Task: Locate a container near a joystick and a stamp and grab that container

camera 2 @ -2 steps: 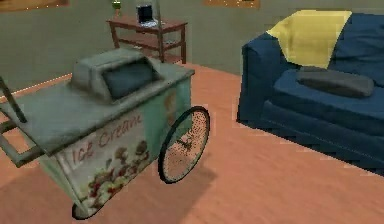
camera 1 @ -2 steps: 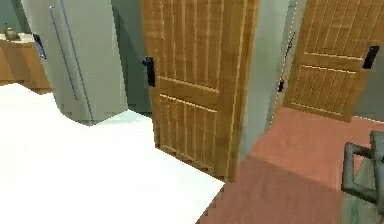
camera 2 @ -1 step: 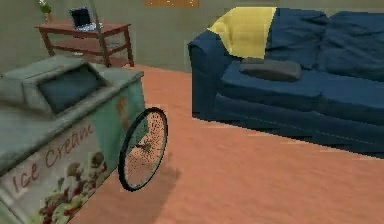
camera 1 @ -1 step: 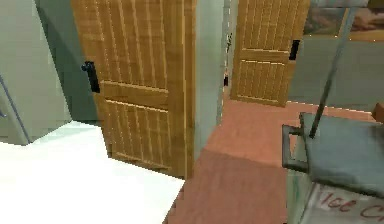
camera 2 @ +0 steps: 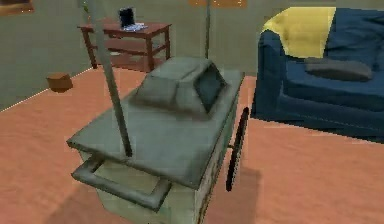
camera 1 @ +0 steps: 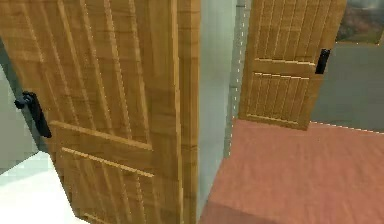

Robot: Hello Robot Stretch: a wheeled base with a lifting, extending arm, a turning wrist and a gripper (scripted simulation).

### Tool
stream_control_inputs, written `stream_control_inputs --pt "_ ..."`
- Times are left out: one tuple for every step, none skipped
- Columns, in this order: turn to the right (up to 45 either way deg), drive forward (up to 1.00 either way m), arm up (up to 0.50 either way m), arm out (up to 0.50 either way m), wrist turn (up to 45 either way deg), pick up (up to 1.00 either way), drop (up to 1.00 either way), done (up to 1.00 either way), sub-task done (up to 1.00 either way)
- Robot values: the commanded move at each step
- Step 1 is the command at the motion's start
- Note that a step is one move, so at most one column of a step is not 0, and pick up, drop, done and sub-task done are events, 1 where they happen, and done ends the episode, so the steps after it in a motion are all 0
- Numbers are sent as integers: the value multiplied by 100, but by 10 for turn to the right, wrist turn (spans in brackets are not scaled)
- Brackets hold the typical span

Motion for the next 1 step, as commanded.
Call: stream_control_inputs --pt "180 0 0 0 0 0 0 0 0"
